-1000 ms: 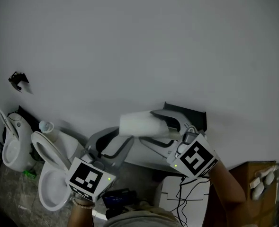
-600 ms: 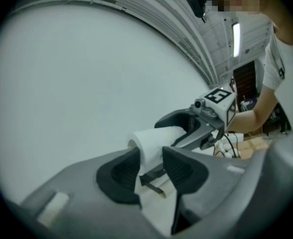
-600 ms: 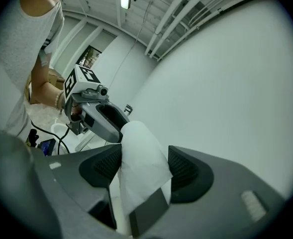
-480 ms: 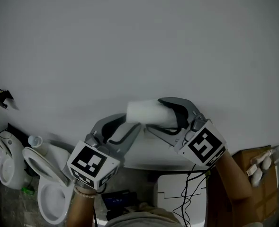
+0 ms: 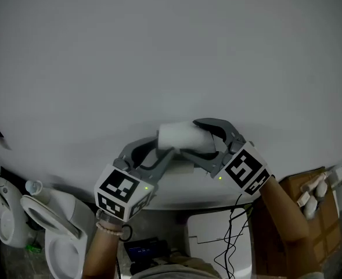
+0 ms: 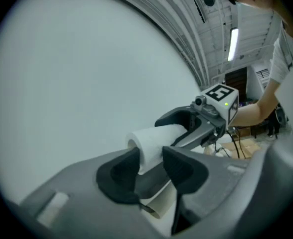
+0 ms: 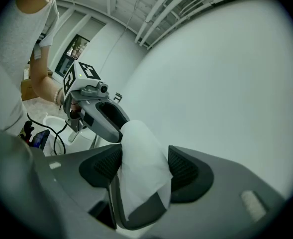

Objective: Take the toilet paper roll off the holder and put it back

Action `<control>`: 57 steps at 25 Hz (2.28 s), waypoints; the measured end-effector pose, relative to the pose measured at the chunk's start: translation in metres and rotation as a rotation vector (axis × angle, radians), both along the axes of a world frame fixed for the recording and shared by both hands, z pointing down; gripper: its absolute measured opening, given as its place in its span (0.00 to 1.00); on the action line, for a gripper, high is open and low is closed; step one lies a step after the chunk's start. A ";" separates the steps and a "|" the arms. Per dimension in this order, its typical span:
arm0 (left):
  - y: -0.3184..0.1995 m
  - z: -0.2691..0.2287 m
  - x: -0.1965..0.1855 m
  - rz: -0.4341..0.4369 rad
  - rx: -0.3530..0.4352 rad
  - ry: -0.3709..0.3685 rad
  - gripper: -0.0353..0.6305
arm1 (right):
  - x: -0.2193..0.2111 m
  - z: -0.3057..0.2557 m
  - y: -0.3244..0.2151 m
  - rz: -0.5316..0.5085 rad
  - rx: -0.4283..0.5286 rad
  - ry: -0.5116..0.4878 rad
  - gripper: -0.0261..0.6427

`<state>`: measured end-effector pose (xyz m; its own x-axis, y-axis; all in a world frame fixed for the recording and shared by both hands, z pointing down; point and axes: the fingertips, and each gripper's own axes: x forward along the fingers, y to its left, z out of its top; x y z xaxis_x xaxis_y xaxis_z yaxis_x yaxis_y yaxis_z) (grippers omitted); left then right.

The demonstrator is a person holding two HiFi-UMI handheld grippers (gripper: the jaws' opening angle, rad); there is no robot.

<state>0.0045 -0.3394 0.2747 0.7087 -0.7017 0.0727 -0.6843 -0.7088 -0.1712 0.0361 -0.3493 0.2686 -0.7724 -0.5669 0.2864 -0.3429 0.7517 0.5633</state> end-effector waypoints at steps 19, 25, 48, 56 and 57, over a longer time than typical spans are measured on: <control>-0.026 0.037 0.006 -0.008 -0.087 -0.021 0.26 | 0.007 0.038 -0.026 0.034 -0.120 0.006 0.48; -0.023 0.031 0.002 -0.002 -0.086 0.010 0.27 | 0.005 0.039 -0.026 0.061 -0.127 -0.018 0.49; 0.015 -0.009 -0.026 -0.022 0.012 0.055 0.24 | 0.025 -0.027 -0.004 0.208 -0.075 -0.328 0.52; 0.057 -0.038 -0.048 -0.050 0.096 0.095 0.10 | 0.048 -0.048 0.033 0.372 0.004 -0.454 0.18; 0.063 -0.039 -0.050 -0.054 0.101 0.101 0.08 | 0.050 -0.048 0.039 0.384 0.015 -0.460 0.12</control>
<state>-0.0458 -0.2769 0.2355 0.6701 -0.7390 -0.0698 -0.7380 -0.6534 -0.1686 0.0859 -0.3108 0.2206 -0.5545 -0.8313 -0.0388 -0.7995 0.5192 0.3020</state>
